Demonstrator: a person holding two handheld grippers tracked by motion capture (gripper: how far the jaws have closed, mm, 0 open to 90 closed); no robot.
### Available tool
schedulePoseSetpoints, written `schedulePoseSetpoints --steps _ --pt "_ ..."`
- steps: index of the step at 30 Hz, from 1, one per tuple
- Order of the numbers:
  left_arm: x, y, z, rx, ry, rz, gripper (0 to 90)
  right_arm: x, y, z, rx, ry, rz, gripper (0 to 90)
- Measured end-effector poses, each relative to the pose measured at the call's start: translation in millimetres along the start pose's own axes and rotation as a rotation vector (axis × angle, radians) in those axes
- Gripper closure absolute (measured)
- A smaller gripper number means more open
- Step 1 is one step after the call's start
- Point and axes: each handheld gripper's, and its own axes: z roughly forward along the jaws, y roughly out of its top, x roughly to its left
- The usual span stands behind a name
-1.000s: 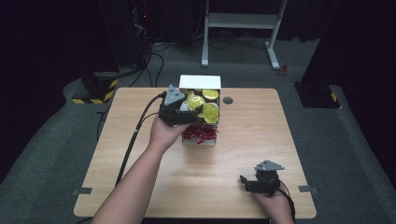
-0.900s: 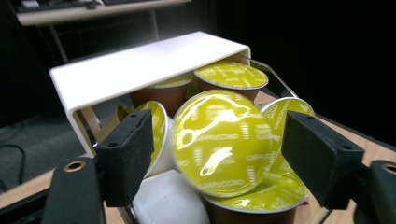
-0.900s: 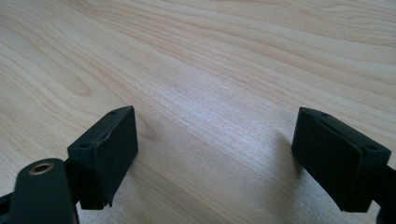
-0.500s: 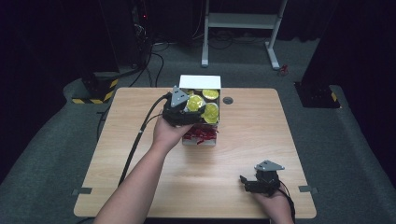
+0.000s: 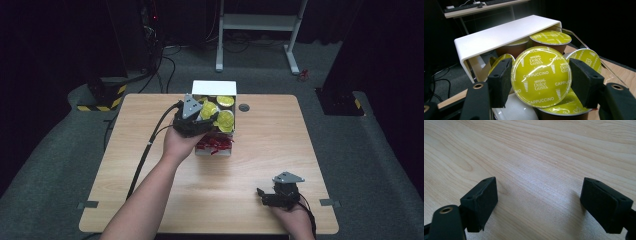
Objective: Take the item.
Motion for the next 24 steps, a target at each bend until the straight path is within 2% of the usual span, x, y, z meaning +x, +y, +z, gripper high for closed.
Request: schedulePoseSetpoints --steps 24 --pt "1.5 5.8 -16.9 -0.076 -0.004 -0.024 38.0 0.1 -0.2 -0.2 0.0 0.001 -0.002 14.6"
